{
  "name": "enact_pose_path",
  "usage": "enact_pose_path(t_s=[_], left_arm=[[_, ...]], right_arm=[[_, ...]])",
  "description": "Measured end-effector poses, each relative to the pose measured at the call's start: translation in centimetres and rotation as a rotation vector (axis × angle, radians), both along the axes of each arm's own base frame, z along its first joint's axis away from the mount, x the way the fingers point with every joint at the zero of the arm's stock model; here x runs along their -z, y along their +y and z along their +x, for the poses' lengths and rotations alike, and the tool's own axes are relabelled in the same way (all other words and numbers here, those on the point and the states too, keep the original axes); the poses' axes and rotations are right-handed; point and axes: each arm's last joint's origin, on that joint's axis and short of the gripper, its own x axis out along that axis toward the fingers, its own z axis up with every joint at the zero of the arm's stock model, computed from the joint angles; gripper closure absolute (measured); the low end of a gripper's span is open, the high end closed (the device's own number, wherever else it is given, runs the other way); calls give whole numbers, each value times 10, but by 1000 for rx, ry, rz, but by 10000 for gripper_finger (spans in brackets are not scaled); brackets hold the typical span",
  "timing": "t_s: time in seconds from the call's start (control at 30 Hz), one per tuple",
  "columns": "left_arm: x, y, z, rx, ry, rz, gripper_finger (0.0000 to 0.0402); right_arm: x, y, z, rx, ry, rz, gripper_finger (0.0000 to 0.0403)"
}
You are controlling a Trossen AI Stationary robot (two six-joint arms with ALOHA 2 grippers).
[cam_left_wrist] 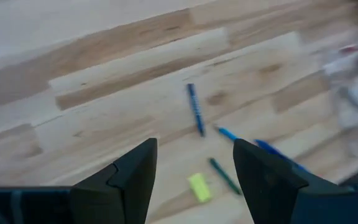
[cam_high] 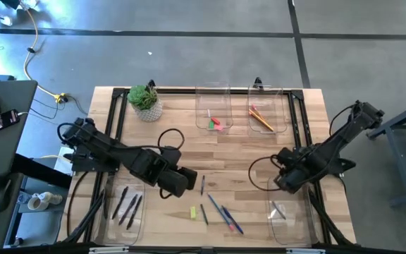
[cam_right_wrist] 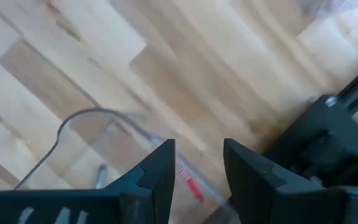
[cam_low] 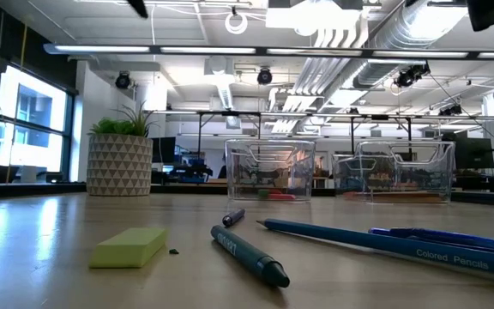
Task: Sort crayons/erasers/pens/pencils in bins
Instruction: Put the light green eraser into the top right transparent bin
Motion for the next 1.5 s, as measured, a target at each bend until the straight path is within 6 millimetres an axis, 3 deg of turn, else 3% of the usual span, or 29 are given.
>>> enact_pose_path(t_s=[0.2, 0.43, 1.0, 1.37, 1.5], left_arm=[[7, -10, 21, -19, -39, -16, 202], [36, -24, 41, -43, 33, -24, 202], [102, -66, 54, -117, 188, -96, 202], [135, -79, 66, -107, 225, -153, 202], [138, -80, 68, -104, 223, -163, 202]], right_arm=[[-14, -17, -11, -9, -98, -33, 274], [-21, -28, -18, -3, -160, -51, 274], [-22, -35, -15, -22, -159, -90, 274], [-22, -39, -13, -14, -154, -101, 274], [-22, -39, -13, -13, -154, -101, 274]])
